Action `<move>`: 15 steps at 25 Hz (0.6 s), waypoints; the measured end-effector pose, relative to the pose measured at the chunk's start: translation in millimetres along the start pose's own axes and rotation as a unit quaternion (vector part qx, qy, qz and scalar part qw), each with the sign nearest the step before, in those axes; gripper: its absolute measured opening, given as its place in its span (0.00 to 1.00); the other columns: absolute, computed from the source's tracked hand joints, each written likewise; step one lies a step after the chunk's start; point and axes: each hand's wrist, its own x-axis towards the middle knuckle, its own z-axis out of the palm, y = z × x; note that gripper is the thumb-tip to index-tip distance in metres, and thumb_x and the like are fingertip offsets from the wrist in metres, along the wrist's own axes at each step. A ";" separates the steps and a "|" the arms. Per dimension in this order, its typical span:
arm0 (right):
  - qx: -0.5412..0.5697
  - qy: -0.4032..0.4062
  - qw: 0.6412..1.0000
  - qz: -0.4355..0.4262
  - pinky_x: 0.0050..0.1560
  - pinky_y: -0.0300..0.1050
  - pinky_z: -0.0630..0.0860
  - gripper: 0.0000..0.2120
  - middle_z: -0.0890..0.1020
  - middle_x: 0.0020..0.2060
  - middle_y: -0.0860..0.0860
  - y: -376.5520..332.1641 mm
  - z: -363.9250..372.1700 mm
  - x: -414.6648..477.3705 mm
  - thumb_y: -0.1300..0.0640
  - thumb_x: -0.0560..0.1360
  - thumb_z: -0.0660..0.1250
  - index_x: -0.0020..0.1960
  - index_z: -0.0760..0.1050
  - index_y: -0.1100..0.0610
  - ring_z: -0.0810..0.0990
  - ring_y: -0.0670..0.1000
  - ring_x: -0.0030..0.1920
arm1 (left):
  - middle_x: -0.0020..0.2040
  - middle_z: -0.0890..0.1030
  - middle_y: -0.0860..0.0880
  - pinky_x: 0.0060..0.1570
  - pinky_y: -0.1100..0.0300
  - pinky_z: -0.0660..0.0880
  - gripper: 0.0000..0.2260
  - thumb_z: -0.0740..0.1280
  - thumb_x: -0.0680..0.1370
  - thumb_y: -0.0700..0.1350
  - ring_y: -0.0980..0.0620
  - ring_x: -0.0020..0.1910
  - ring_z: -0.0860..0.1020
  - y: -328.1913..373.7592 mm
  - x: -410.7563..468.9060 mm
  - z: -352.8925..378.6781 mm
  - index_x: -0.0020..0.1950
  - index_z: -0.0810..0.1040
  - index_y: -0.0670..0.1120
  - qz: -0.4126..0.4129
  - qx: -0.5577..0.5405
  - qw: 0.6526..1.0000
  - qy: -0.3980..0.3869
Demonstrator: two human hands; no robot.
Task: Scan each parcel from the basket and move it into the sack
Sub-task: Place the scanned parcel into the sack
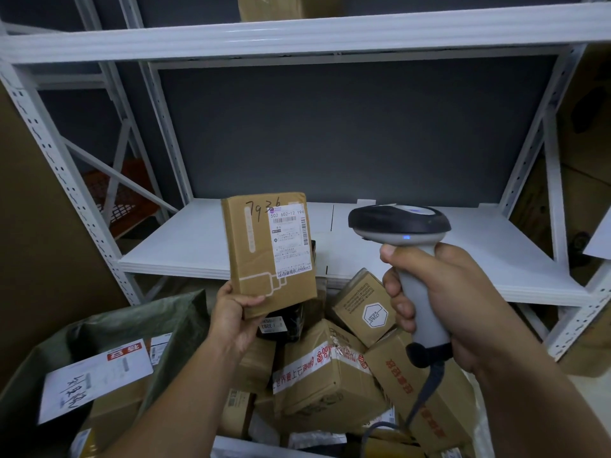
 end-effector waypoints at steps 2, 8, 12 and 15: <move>-0.003 -0.003 1.000 -0.007 0.24 0.42 0.70 0.15 0.74 0.25 0.53 -2.8 -1.7 -2.6 0.54 0.79 0.68 0.39 0.73 0.63 0.70 0.50 0.23 | 0.64 0.80 0.38 0.56 0.41 0.80 0.40 0.64 0.62 0.24 0.36 0.62 0.79 5.1 1.9 -1.7 0.73 0.69 0.43 0.016 -0.010 1.000 0.009; 0.004 -0.015 1.000 -0.017 0.25 0.42 0.70 0.13 0.75 0.26 0.54 -1.9 -2.7 -1.3 0.55 0.79 0.69 0.40 0.74 0.63 0.70 0.51 0.23 | 0.64 0.81 0.39 0.47 0.46 0.83 0.40 0.64 0.62 0.24 0.38 0.59 0.81 9.4 1.0 -4.8 0.73 0.70 0.44 0.025 0.007 1.000 0.011; 0.009 -0.022 1.000 -0.014 0.26 0.43 0.71 0.10 0.77 0.31 0.56 5.6 1.8 8.4 0.55 0.79 0.70 0.46 0.76 0.62 0.71 0.51 0.25 | 0.64 0.81 0.40 0.45 0.46 0.83 0.38 0.65 0.62 0.26 0.38 0.60 0.81 9.6 0.5 -9.9 0.73 0.71 0.44 0.027 0.012 1.000 0.007; 0.020 -0.020 1.000 -0.003 0.26 0.43 0.70 0.09 0.77 0.32 0.57 16.4 10.1 21.9 0.56 0.79 0.70 0.47 0.76 0.62 0.71 0.51 0.25 | 0.63 0.81 0.41 0.49 0.44 0.81 0.35 0.65 0.63 0.27 0.39 0.60 0.80 15.3 -3.5 -13.4 0.69 0.73 0.45 0.033 0.015 0.999 0.006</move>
